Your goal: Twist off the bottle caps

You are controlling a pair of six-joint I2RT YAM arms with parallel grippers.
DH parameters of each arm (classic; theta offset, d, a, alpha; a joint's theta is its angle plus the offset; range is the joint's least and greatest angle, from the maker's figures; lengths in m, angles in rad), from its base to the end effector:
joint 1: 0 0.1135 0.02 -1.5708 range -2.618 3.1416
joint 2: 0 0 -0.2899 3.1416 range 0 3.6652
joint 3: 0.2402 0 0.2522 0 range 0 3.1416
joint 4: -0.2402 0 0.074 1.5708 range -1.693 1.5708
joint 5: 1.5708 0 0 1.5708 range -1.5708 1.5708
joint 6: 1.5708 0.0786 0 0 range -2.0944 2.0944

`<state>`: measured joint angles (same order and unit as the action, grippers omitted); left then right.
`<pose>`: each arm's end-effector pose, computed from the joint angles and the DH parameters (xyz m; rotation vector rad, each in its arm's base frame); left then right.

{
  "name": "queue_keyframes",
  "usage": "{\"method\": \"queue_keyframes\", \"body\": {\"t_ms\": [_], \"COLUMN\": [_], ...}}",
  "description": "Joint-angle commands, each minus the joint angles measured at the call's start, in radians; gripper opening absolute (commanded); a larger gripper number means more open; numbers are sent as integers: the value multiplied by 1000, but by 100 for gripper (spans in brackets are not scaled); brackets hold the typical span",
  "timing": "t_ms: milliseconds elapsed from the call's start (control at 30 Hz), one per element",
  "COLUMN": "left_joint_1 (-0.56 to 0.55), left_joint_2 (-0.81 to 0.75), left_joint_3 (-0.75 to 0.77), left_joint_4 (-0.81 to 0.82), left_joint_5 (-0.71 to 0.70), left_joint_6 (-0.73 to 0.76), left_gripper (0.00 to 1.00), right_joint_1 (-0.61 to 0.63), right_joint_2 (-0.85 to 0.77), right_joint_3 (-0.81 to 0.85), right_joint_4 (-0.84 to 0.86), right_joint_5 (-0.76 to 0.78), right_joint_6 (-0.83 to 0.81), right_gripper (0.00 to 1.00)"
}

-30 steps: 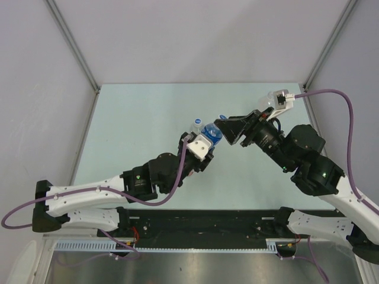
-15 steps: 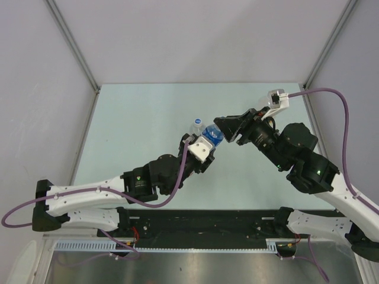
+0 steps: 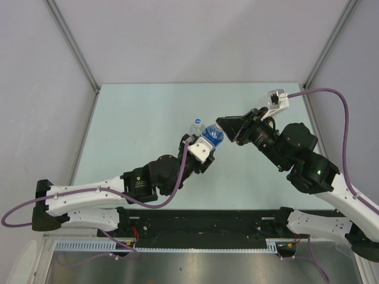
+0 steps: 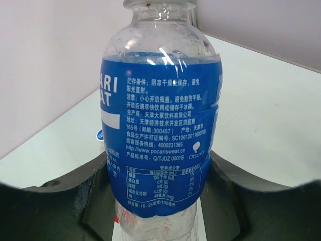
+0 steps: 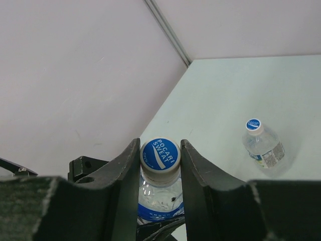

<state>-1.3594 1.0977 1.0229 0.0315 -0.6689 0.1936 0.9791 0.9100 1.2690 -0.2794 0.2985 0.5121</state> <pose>0.1048 -0.2559 0.4072 0.7109 1.4521 -0.3636 0.1302 0.1523 0.4965 -0.1134 1.5702 0.9699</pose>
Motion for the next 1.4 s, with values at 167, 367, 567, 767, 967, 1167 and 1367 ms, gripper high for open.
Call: {"method": "queue_keyframes", "body": {"t_ms": [167,367,567,767,967,1167,1367], "left_joint_1": [6,153,322,394,416,425,433], "left_joint_2": [-168,-239,-228,-159,-91,-70,-56], "left_joint_3": [8,9,49,51,52,51,57], "left_joint_4": [10,-2,22,117,225,295,314], "left_joint_5": [478,946,1338,1572,1741,1806,1826], "left_joint_6": [-57,-186,-344,-468,-575,-629,-652], "left_gripper": [0,0,0,0,0,0,0], "right_joint_1": [1,-19,-25,-40,-98,-157,-201], "right_joint_2": [-71,-88,-82,-89,-95,-97,-102], "right_joint_3": [23,50,59,59,73,81,81], "right_joint_4": [23,-12,-15,-17,-14,3,29], "right_joint_5": [-266,-502,-757,-920,-1084,-1274,-1406], "right_joint_6": [-202,-285,-322,-334,-323,-308,-307], "right_gripper": [0,0,0,0,0,0,0]}}
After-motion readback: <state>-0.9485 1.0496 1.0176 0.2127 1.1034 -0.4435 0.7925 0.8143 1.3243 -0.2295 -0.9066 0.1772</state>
